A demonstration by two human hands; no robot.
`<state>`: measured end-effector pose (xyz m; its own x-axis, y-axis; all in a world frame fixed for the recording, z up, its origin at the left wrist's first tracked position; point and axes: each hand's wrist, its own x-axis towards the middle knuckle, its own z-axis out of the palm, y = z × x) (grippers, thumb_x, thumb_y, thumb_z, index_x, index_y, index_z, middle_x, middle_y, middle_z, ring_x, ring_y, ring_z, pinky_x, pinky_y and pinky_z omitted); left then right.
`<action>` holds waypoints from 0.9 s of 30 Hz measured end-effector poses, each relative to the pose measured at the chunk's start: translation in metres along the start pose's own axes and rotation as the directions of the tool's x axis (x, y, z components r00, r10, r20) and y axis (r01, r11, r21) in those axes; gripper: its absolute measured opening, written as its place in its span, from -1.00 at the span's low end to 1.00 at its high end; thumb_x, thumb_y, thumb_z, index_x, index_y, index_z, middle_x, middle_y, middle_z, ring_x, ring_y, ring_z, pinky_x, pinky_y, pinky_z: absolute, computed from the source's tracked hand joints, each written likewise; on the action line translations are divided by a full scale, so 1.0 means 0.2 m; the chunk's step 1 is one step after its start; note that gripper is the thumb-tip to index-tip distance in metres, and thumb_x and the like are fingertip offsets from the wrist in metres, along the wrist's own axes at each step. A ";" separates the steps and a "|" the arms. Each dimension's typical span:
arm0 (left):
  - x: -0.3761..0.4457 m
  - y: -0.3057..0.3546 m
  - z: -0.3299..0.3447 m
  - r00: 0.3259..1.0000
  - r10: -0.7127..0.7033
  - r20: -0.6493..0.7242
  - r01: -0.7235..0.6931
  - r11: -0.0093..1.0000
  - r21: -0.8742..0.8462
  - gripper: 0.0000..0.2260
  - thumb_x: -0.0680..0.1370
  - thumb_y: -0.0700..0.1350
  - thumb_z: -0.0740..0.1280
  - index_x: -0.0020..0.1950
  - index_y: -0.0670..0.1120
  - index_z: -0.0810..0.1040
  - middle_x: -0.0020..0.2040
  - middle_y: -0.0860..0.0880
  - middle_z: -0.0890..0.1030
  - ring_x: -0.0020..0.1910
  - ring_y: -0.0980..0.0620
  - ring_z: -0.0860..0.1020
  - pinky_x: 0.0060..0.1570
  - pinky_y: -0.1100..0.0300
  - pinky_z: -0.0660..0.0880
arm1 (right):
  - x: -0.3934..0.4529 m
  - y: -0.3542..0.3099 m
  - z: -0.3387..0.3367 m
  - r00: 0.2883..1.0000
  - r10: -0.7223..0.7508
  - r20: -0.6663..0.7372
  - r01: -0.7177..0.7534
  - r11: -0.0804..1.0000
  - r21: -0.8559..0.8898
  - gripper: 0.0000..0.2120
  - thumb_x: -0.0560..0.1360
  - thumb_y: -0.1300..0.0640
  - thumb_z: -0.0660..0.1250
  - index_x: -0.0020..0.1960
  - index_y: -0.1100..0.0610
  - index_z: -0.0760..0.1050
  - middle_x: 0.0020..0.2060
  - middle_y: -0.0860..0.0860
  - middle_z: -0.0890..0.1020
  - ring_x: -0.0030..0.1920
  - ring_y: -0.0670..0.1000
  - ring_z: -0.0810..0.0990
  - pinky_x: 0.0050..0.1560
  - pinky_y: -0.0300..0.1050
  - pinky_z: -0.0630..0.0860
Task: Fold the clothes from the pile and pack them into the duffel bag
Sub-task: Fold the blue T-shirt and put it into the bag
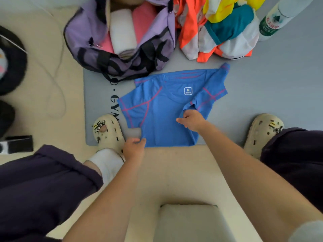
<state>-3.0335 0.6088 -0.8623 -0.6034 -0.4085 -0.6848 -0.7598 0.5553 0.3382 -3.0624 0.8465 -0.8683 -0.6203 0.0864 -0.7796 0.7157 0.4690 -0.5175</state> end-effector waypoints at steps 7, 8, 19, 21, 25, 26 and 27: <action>0.02 -0.09 -0.02 0.963 -0.202 0.178 0.247 0.927 -0.281 -0.95 0.57 -0.13 0.39 -0.07 -0.09 0.57 -0.29 -0.07 0.57 -0.44 0.03 0.52 -0.54 0.28 0.43 | 0.04 0.09 0.06 0.991 0.046 -0.125 -0.045 0.999 0.007 -0.61 0.49 0.11 0.39 -0.37 0.12 0.25 -0.40 0.04 0.41 -0.27 0.07 0.43 -0.20 -0.08 0.38; 0.02 -0.09 -0.02 0.958 -0.189 0.217 0.248 0.925 -0.289 -0.95 0.56 -0.12 0.40 -0.06 -0.07 0.57 -0.27 -0.06 0.58 -0.40 0.04 0.52 -0.50 0.27 0.46 | 0.05 0.09 0.06 0.991 0.044 -0.127 -0.043 0.999 0.008 -0.62 0.49 0.11 0.40 -0.37 0.12 0.26 -0.38 0.06 0.42 -0.27 0.07 0.43 -0.18 -0.06 0.40; 0.04 -0.06 -0.04 0.911 -0.139 0.388 0.352 0.751 -0.558 -0.81 0.51 -0.22 0.45 -0.04 -0.21 0.45 -0.15 -0.17 0.68 -0.25 -0.05 0.70 -0.33 0.21 0.61 | 0.03 0.09 0.04 0.992 0.074 -0.098 -0.062 0.990 0.125 -0.59 0.50 0.08 0.40 -0.36 0.08 0.21 -0.31 0.10 0.42 -0.29 0.04 0.40 -0.19 -0.11 0.38; 0.04 -0.03 -0.06 0.926 -0.112 0.360 0.311 0.768 -0.560 -0.74 0.50 -0.24 0.46 -0.01 -0.15 0.37 -0.32 -0.12 0.68 -0.35 -0.04 0.69 -0.41 0.22 0.57 | 0.01 0.07 0.02 0.992 0.096 -0.077 -0.080 0.979 0.189 -0.61 0.49 0.11 0.41 -0.35 0.08 0.23 -0.35 0.10 0.42 -0.35 0.01 0.40 -0.27 -0.20 0.39; 0.01 0.14 -0.14 0.954 0.066 0.293 0.116 0.819 -0.561 -0.67 0.49 -0.23 0.46 0.14 0.05 0.45 -0.37 -0.05 0.66 -0.40 0.01 0.65 -0.46 0.27 0.48 | -0.06 -0.01 -0.08 0.992 0.106 -0.063 -0.084 0.955 0.284 -0.67 0.49 0.18 0.40 -0.33 0.08 0.30 -0.39 0.06 0.49 -0.33 -0.02 0.47 -0.32 -0.24 0.37; 0.00 0.21 -0.17 0.948 0.134 0.287 0.055 0.823 -0.566 -0.67 0.49 -0.22 0.46 0.13 0.11 0.49 -0.35 -0.04 0.67 -0.39 0.02 0.65 -0.47 0.28 0.47 | -0.09 -0.05 -0.12 0.992 0.087 -0.086 -0.059 0.956 0.288 -0.68 0.49 0.19 0.40 -0.33 0.08 0.31 -0.40 0.05 0.50 -0.34 -0.03 0.49 -0.31 -0.23 0.37; -0.03 0.29 -0.20 0.938 0.196 0.286 -0.001 0.828 -0.561 -0.71 0.50 -0.21 0.45 0.10 0.13 0.54 -0.31 -0.05 0.68 -0.37 0.02 0.66 -0.47 0.30 0.45 | -0.12 -0.10 -0.17 0.992 0.067 -0.110 -0.032 0.955 0.295 -0.69 0.49 0.20 0.40 -0.33 0.07 0.32 -0.40 0.04 0.51 -0.34 -0.04 0.50 -0.31 -0.24 0.37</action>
<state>-3.0840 0.6136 -0.8124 -0.6454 -0.0675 -0.7608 -0.7638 0.0534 0.6432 -3.0730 0.8652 -0.8275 -0.6022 0.2135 -0.7693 0.7981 0.1862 -0.5730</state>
